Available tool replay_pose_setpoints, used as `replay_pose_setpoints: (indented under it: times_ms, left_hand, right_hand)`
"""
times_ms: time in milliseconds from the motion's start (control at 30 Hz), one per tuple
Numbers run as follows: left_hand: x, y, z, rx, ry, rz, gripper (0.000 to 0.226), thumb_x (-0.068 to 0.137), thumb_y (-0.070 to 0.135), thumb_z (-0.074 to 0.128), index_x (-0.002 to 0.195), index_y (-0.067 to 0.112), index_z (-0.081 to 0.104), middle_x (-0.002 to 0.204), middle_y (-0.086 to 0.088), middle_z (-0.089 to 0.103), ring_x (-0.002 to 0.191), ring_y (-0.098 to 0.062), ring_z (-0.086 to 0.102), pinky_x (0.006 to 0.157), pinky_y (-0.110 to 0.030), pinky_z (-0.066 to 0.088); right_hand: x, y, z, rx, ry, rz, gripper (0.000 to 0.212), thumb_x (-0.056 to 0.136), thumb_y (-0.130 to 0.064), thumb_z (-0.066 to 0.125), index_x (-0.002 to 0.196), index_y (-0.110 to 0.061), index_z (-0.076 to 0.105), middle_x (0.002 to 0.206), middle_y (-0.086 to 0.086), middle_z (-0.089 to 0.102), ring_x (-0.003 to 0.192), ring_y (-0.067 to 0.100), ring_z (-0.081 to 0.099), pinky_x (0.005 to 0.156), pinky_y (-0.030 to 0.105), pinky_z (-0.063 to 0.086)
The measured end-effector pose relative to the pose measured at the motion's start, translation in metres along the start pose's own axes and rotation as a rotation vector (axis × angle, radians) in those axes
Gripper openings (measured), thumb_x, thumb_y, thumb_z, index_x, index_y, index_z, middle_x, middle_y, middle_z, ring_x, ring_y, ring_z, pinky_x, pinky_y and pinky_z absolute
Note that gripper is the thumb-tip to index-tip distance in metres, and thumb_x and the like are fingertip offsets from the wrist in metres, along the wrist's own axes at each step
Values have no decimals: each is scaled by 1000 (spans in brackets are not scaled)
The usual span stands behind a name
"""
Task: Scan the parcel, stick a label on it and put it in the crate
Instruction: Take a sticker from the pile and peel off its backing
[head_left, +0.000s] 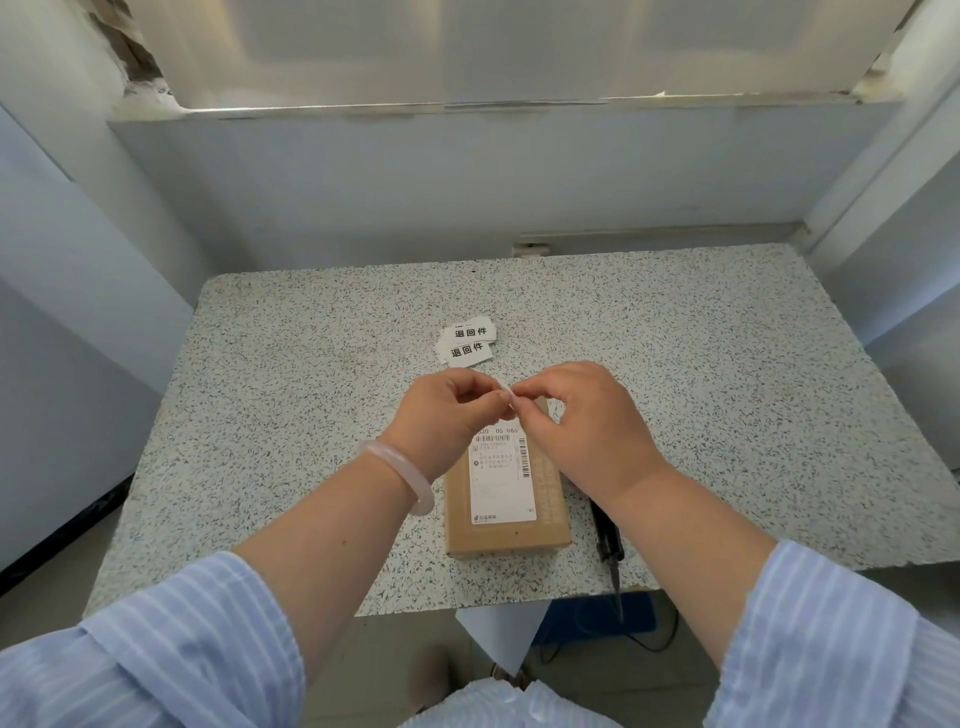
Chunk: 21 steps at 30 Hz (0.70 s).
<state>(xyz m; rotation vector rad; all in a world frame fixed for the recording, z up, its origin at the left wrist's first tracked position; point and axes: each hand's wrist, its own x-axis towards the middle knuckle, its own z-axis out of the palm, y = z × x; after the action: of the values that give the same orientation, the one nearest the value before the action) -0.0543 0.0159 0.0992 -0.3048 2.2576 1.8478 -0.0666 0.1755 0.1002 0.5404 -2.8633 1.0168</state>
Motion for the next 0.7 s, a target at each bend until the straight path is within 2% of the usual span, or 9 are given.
replay_pose_setpoints:
  times_ms: [67,133,200,267,333,433,567,700]
  left_hand:
    - [0,0,0,-5,-12,-2,8,85,14,67,78,17,69,80,-1,76,85,-17,71,86,-35,55]
    - [0,0,-2,-42,-17,-18,15,88,9,60,76,18,65,78,-1,73,78,-17,66,88,-41,54]
    - [1,1,-3,-76,-27,-41,21,91,7,54,75,19,61,77,-1,70,74,-15,62,89,-44,52]
    - [1,1,-5,-89,-32,-61,22,93,8,50,76,18,59,76,0,70,73,-14,61,89,-45,52]
    - [0,1,-6,-99,-22,-76,20,95,9,48,78,17,58,75,1,70,72,-14,61,89,-46,52]
    - [-1,-3,-7,-77,8,-79,16,95,13,50,82,15,58,77,0,69,74,-16,61,89,-46,53]
    - [-3,-10,-8,-40,52,-81,14,93,20,56,83,13,62,77,1,69,75,-15,62,88,-43,55]
    - [-4,-11,-8,-87,47,-93,15,92,24,60,89,13,69,77,2,73,74,-13,63,87,-43,55]
  right_hand:
    - [0,-1,-3,92,-19,86,18,89,-32,60,101,-24,72,95,-12,65,94,4,53,78,17,37]
    - [0,-1,-4,298,-51,252,24,94,-31,54,114,-24,66,104,-13,62,95,-3,53,75,13,38]
    - [1,2,-5,497,-92,442,32,96,-34,51,125,-23,59,115,-11,61,103,2,56,83,19,42]
    - [3,7,-6,598,-98,556,24,95,-33,52,116,-26,61,114,-8,66,103,9,61,89,30,47]
    - [3,8,-8,658,-80,599,12,94,-28,57,102,-26,64,99,-5,72,93,12,67,86,34,51]
    - [3,10,-10,674,-47,607,13,90,-23,62,99,-15,67,86,-2,74,83,13,69,80,31,53]
    - [2,8,-12,737,-16,630,8,90,-19,61,88,-15,68,80,1,74,77,16,68,79,34,55]
    - [0,8,-12,729,0,611,6,90,-17,62,87,-16,67,76,0,74,74,15,68,79,35,56]
